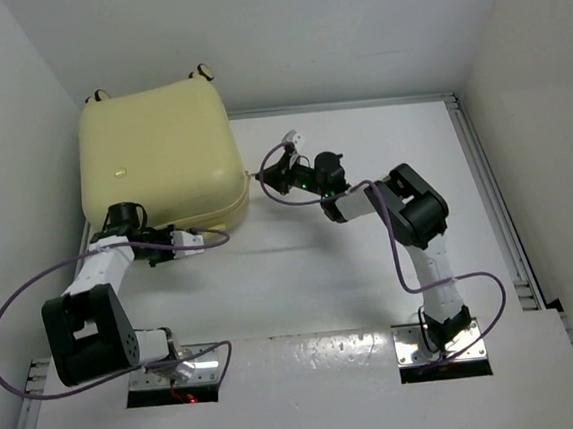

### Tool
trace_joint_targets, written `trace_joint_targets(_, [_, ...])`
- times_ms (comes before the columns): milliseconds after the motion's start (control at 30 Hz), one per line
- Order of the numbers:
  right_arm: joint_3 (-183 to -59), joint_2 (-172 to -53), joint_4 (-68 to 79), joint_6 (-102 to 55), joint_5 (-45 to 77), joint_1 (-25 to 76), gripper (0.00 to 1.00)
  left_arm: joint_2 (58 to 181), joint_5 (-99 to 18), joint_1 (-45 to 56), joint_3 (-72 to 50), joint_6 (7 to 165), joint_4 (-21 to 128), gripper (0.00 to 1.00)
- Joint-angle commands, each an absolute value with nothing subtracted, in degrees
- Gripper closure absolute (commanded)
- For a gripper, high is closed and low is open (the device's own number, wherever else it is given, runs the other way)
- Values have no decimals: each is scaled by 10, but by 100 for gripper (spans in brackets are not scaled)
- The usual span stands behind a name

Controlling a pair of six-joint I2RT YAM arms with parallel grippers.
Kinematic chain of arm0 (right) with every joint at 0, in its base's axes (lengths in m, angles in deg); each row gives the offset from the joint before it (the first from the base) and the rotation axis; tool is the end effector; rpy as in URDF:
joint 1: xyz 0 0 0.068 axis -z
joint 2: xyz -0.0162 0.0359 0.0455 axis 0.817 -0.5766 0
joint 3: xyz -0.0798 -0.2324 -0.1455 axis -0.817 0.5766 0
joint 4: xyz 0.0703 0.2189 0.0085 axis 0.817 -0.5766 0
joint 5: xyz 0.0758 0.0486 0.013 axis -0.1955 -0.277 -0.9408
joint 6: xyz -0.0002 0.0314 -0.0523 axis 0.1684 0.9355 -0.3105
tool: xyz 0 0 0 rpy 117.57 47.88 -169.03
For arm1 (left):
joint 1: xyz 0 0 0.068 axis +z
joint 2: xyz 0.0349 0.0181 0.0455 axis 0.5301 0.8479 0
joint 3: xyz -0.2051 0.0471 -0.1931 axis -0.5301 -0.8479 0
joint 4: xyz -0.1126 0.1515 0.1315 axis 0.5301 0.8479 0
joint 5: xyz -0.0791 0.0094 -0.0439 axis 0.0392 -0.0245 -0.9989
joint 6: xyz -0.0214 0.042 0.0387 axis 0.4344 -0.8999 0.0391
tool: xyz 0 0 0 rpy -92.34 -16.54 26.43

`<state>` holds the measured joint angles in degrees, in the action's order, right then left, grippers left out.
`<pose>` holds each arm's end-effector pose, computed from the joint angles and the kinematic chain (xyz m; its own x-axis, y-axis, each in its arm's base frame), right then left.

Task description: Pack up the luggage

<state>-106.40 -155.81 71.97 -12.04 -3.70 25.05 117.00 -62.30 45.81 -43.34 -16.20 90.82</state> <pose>0.3709 0.2360 0.1873 -0.2260 0.1942 -0.9546 -0.8096 0.5075 0.2949 0.1896 0.0229 0.2081 -0.0111 0.8879 -0.4599 0.9040 0.2055 0.3749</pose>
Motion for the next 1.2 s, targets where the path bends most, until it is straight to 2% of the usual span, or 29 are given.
trace_joint_targets(0, [-1175, -1608, 746, -143, 123, 321, 100, 1196, -609, 475, -408, -238, 953, 100])
trace_joint_targets(233, [-1197, -1624, 738, -156, 121, 326, 100, 1207, -676, 413, -350, -136, 929, 100])
trace_joint_targets(333, [-1152, -1594, 738, -171, 119, 332, 100, 1201, -709, 376, -308, -51, 920, 71])
trace_joint_targets(367, [-1143, -1567, 738, -182, 118, 335, 96, 1196, -719, 366, -294, -29, 914, 54])
trace_joint_targets(400, [-1134, -1558, 738, -188, 115, 336, 90, 1196, -725, 355, -279, -3, 905, 45])
trace_joint_targets(433, [-1104, -1546, 731, -196, 113, 340, 75, 1190, -720, 328, -247, 53, 898, 40])
trace_joint_targets(467, [-1095, -1510, 728, -200, 110, 341, 64, 1184, -712, 313, -229, 80, 891, 35])
trace_joint_targets(533, [-1059, -1481, 696, -214, 109, 340, 48, 1177, -707, 294, -197, 134, 875, 31])
trace_joint_targets(567, [-1051, -1439, 686, -221, 108, 340, 36, 1172, -689, 278, -168, 146, 875, 27])
trace_joint_targets(667, [-1009, -1372, 636, -246, 103, 340, 23, 1152, -684, 266, -111, 190, 862, 20])
trace_joint_targets(700, [-996, -1357, 616, -262, 106, 340, 21, 1147, -676, 266, -99, 207, 853, 7])
trace_joint_targets(733, [-985, -1329, 594, -264, 112, 339, 19, 1140, -667, 259, -86, 232, 844, 0])
trace_joint_targets(800, [-973, -1284, 532, -276, 126, 340, 14, 1146, -620, 251, -33, 342, 828, 0])
trace_joint_targets(867, [-996, -1228, 395, -280, 130, 351, 8, 1187, -588, 251, 18, 438, 852, 0])
trace_joint_targets(900, [-1009, -1205, 352, -274, 129, 356, 2, 1207, -557, 251, 75, 457, 876, 0])
trace_joint_targets(933, [-1062, -1198, 210, -262, 128, 375, 0, 1249, -550, 251, 96, 492, 920, 0])
trace_joint_targets(1000, [-1097, -1187, 121, -251, 126, 390, 0, 1280, -545, 287, 135, 549, 940, 0])
trace_joint_targets(1033, [-1123, -1182, 27, -235, 126, 396, 0, 1288, -564, 304, 135, 567, 946, 0])
trace_joint_targets(1167, [-1124, -1132, -22, -234, 151, 432, 0, 1288, -574, 339, 105, 626, 896, 0])
